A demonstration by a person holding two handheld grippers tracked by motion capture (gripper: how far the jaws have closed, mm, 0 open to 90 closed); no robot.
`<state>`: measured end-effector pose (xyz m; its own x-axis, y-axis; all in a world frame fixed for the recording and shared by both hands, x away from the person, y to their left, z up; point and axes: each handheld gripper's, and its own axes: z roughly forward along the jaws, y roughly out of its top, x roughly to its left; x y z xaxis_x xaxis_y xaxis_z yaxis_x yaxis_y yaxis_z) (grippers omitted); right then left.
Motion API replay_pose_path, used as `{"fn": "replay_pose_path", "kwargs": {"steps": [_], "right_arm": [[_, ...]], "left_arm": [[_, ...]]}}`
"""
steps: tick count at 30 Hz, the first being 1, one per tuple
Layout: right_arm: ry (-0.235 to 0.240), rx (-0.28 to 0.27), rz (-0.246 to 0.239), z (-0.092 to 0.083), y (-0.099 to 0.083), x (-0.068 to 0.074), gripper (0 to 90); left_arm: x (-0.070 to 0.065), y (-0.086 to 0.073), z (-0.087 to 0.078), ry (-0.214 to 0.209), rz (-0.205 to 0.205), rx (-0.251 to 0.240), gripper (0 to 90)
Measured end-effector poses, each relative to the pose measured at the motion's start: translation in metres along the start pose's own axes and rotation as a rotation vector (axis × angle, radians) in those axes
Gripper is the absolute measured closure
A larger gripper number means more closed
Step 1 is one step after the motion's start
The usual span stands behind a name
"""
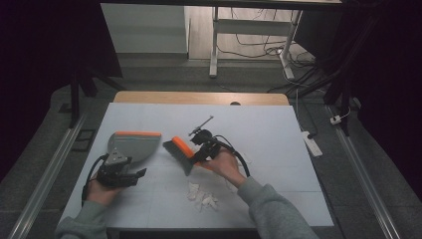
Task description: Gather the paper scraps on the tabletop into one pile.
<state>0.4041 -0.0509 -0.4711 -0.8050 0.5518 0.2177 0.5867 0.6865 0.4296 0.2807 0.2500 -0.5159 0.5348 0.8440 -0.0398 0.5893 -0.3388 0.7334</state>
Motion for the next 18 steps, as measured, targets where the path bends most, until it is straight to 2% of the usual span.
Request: {"fn": "replay_pose_path", "kwargs": {"steps": [2,4,6,9,12,15,18], "right_arm": [[-0.011,-0.008,0.039,-0.009,-0.009,-0.011,70.0],[-0.019,-0.012,0.051,-0.017,-0.016,-0.015,70.0],[-0.037,-0.021,0.042,-0.027,-0.018,-0.013,70.0],[0.002,-0.088,0.040,-0.043,-0.013,-0.008,70.0],[-0.021,-0.137,0.007,-0.054,0.001,0.000,70.0],[-0.030,-0.159,0.022,-0.051,0.018,-0.002,70.0],[-0.023,-0.145,0.052,-0.031,0.035,-0.006,69.9]], "left_arm": [[-0.001,0.000,0.001,0.001,0.002,0.003,27.6],[-0.001,0.001,0.001,-0.002,0.004,0.003,27.6],[-0.002,0.001,0.002,-0.001,0.008,0.005,27.6],[-0.002,0.001,0.002,-0.001,0.008,0.007,27.6],[-0.003,0.001,0.002,0.001,0.009,0.006,27.6],[-0.003,0.001,0.002,0.002,0.010,0.008,27.5],[-0.004,0.002,0.003,0.002,0.013,0.009,27.5]]}}
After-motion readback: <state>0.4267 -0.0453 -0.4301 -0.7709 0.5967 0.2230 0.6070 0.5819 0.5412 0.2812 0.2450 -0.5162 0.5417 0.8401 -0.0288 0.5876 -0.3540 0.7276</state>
